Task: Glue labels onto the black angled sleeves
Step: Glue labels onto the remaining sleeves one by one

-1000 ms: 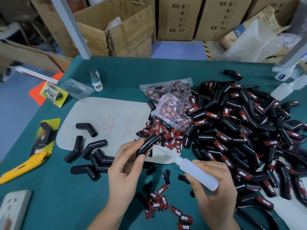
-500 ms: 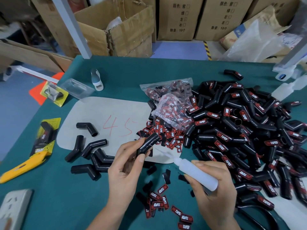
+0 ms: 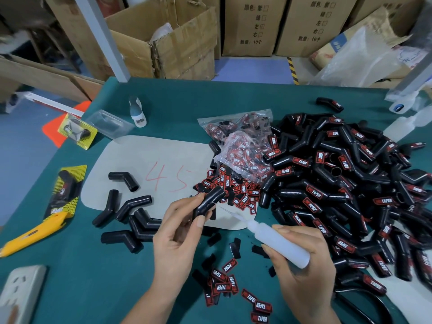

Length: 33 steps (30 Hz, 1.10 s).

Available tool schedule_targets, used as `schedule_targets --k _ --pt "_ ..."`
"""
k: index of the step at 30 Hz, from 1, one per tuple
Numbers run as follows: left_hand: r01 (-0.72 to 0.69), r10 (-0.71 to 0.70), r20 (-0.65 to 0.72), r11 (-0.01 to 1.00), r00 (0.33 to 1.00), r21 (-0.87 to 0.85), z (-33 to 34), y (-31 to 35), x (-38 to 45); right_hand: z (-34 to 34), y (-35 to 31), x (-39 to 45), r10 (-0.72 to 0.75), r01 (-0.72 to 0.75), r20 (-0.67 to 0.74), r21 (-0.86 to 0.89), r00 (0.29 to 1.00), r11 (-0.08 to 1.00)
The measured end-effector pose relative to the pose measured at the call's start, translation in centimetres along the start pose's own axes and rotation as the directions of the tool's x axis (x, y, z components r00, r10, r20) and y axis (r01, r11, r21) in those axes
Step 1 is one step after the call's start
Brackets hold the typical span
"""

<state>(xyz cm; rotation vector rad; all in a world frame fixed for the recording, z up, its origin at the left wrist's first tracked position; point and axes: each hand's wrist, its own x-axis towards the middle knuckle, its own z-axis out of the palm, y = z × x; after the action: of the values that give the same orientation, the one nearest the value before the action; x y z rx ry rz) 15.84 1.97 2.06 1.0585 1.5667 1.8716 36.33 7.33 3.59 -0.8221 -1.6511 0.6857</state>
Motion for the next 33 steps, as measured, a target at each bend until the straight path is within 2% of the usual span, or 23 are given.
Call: schedule_targets --k 7,21,27,33 --pt "-0.026 0.025 0.036 0.999 0.999 0.042 -0.01 -0.21 -0.15 0.1 -0.16 0.07 -0.009 0.009 0.026 0.007 1.0 1.0" --pt "-0.031 0.031 0.011 0.999 0.999 0.033 0.04 0.18 -0.06 0.25 -0.3 -0.09 -0.024 0.025 0.045 -0.031 0.999 0.999" --pt "0.015 -0.014 0.008 0.999 1.0 -0.031 0.11 0.19 -0.02 0.15 -0.29 -0.03 -0.025 0.027 0.051 -0.031 0.998 0.999" --pt "0.18 -0.186 -0.008 0.96 0.983 -0.216 -0.15 0.36 0.16 -0.11 -0.49 0.35 0.016 -0.015 0.02 -0.041 1.0 0.999"
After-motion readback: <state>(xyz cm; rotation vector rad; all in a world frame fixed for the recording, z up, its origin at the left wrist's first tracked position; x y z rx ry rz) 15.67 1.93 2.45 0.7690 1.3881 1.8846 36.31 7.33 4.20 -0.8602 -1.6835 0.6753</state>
